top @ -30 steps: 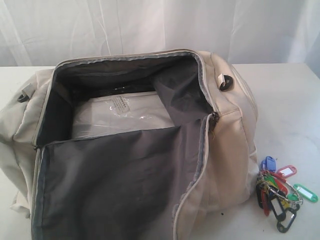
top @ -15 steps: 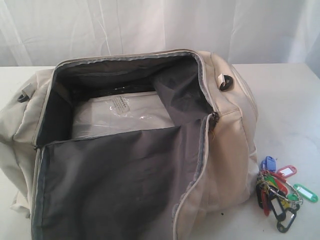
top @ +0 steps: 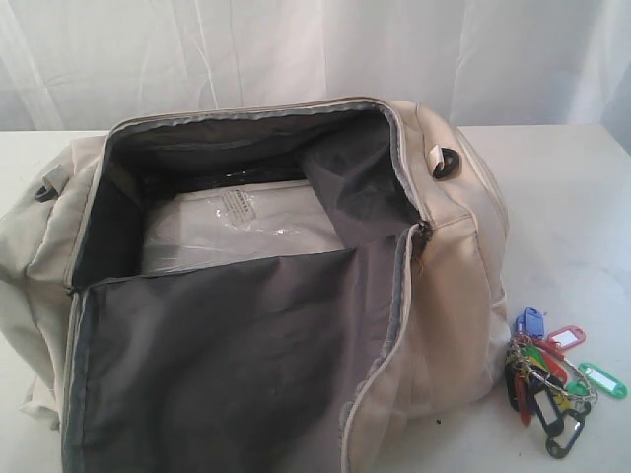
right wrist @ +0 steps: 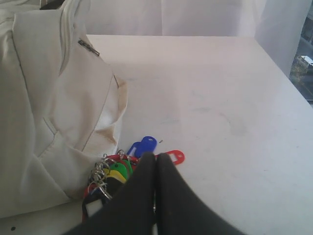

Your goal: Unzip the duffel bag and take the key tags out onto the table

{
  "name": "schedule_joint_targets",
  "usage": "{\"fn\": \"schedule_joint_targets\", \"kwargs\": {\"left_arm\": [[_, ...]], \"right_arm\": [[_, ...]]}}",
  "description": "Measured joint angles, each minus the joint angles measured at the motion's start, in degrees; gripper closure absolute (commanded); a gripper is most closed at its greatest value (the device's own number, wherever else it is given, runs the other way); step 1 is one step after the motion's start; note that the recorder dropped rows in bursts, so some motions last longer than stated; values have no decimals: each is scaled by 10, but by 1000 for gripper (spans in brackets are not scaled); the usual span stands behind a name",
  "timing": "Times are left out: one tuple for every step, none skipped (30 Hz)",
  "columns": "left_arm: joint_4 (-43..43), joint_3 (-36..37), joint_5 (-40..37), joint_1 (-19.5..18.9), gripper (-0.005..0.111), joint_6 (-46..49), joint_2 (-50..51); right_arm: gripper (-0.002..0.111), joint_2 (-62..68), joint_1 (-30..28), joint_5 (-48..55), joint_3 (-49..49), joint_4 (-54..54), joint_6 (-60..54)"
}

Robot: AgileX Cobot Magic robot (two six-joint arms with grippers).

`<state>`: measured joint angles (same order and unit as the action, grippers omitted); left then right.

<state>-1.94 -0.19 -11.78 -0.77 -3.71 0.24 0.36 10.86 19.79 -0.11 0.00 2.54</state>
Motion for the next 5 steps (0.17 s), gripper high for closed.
{"fn": "schedule_joint_targets", "kwargs": {"left_arm": [[0, 0, 0, 0, 107, 0, 0], [0, 0, 0, 0, 107, 0, 0], [0, 0, 0, 0, 107, 0, 0], [0, 0, 0, 0, 107, 0, 0], [0, 0, 0, 0, 107, 0, 0]], "right_arm": [[108, 0, 0, 0, 0, 0, 0], [108, 0, 0, 0, 0, 0, 0], [108, 0, 0, 0, 0, 0, 0], [108, 0, 0, 0, 0, 0, 0], [108, 0, 0, 0, 0, 0, 0]]}}
